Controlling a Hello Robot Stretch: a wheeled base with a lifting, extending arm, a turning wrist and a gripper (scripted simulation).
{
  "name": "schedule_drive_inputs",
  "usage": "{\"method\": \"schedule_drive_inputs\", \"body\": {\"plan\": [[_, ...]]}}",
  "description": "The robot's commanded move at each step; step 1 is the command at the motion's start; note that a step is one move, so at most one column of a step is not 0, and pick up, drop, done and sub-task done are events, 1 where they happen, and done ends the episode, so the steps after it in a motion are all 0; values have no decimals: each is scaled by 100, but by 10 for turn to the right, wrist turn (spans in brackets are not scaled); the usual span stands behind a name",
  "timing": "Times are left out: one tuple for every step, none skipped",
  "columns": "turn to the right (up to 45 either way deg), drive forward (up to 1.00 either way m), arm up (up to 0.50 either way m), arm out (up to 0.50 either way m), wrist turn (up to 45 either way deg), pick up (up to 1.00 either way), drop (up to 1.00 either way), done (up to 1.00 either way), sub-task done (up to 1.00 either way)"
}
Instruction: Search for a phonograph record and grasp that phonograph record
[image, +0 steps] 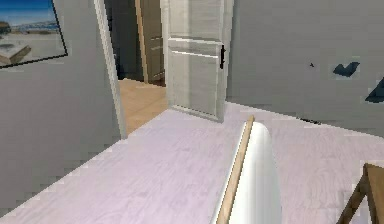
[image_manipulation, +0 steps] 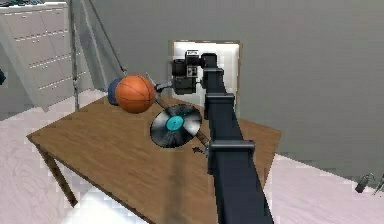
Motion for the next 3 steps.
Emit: {"method": "schedule_drive_inputs", "body": {"plan": [[0,0,-30,0,0,0,0,0,0],[0,0,0,0,0,100,0,0,0],[0,0,10,0,0,0,0,0,0]]}}
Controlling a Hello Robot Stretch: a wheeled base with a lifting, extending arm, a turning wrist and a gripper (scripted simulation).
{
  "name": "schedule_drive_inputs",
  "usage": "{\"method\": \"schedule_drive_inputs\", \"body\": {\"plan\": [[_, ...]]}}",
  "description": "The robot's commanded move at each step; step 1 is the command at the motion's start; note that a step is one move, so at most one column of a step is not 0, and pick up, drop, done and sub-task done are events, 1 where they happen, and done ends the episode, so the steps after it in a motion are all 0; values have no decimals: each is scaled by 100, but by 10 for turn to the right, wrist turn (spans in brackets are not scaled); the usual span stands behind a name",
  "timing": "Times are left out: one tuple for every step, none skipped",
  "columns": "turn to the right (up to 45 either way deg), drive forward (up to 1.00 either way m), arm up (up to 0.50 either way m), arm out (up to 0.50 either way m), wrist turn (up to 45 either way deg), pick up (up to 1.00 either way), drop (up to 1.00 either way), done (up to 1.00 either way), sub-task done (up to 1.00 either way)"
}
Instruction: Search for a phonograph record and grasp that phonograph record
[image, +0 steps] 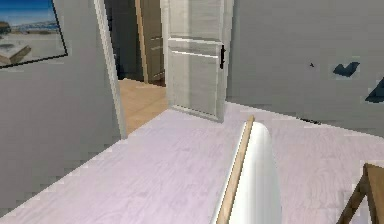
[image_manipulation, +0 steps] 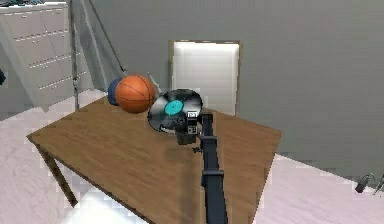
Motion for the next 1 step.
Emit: {"method": "schedule_drive_inputs", "body": {"plan": [[0,0,0,0,0,0,0,100,0]]}}
